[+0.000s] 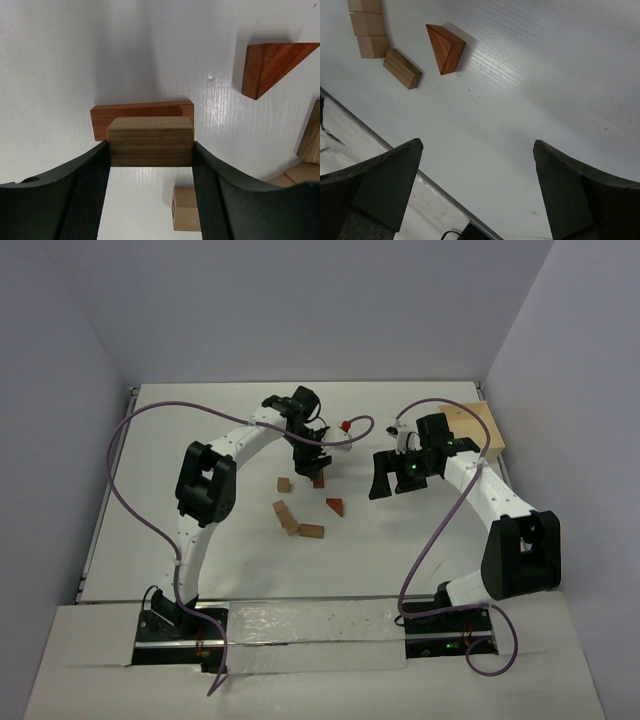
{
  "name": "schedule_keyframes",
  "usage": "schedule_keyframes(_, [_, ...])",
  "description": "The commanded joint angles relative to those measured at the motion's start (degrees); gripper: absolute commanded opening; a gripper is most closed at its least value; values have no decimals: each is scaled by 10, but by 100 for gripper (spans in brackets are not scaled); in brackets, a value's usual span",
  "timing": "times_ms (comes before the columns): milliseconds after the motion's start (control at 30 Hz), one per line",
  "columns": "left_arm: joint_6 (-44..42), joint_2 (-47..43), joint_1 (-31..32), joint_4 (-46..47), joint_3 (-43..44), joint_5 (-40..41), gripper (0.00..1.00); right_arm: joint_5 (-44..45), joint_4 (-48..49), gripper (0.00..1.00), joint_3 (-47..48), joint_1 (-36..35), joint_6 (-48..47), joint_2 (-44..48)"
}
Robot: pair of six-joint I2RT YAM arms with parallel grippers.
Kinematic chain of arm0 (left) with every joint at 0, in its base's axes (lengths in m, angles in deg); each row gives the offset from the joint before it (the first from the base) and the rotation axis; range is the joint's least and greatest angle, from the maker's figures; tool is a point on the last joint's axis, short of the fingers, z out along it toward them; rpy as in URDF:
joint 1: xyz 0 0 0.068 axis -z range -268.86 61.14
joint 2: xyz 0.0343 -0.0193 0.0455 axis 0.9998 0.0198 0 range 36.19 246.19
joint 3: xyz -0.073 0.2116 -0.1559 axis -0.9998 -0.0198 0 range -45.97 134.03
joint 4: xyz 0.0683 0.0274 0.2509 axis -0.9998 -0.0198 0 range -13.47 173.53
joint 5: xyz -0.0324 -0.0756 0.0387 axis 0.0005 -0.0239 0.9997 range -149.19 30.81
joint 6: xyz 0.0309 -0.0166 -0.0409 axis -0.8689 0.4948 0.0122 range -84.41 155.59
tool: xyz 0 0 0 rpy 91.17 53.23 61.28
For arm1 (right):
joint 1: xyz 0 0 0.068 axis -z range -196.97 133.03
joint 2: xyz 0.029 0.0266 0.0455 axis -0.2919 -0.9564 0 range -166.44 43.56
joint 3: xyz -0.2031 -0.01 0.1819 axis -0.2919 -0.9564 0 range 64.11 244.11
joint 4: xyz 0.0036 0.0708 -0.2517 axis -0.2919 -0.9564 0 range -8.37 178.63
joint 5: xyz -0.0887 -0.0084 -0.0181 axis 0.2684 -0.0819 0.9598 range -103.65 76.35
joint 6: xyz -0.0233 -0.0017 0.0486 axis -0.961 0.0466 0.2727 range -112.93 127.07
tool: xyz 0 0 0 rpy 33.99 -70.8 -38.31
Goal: Build the wood block tower
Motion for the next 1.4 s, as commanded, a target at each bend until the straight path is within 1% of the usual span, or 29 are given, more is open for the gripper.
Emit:
schedule_keyframes(0, [6, 5, 8, 16, 24, -2, 27, -15, -1, 100, 21, 4, -1, -4])
schedule_keyframes(1033, [12, 26, 11, 23, 31, 5, 33, -19, -1, 100, 20, 4, -2, -11])
schedule_keyframes(1167, [12, 25, 12, 22, 29, 5, 35, -20, -2, 100, 22, 5, -2, -13])
schedule_keyframes(1333, [10, 24, 12, 24, 25, 9, 44, -21, -3, 100, 22, 4, -2, -13])
schedule_keyframes(1367, [11, 24, 12, 24, 24, 10, 54, -21, -3, 100, 22, 4, -2, -13])
